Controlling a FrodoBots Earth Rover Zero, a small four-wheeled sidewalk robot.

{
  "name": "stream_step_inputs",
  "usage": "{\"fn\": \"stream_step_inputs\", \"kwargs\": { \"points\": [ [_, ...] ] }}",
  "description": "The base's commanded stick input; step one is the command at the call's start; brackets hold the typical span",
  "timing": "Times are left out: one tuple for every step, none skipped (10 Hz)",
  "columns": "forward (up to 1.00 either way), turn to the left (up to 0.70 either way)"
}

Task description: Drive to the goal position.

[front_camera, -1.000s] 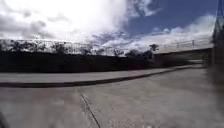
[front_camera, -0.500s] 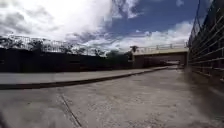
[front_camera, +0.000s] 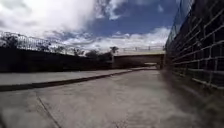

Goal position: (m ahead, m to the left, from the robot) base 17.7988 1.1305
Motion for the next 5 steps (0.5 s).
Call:
{"fn": "stream_step_inputs", "kwargs": {
  "points": [
    [0.5, 0.0],
    [0.5, 0.0],
    [0.5, 0.0],
    [0.5, 0.0],
    [0.5, 0.0]
  ]
}}
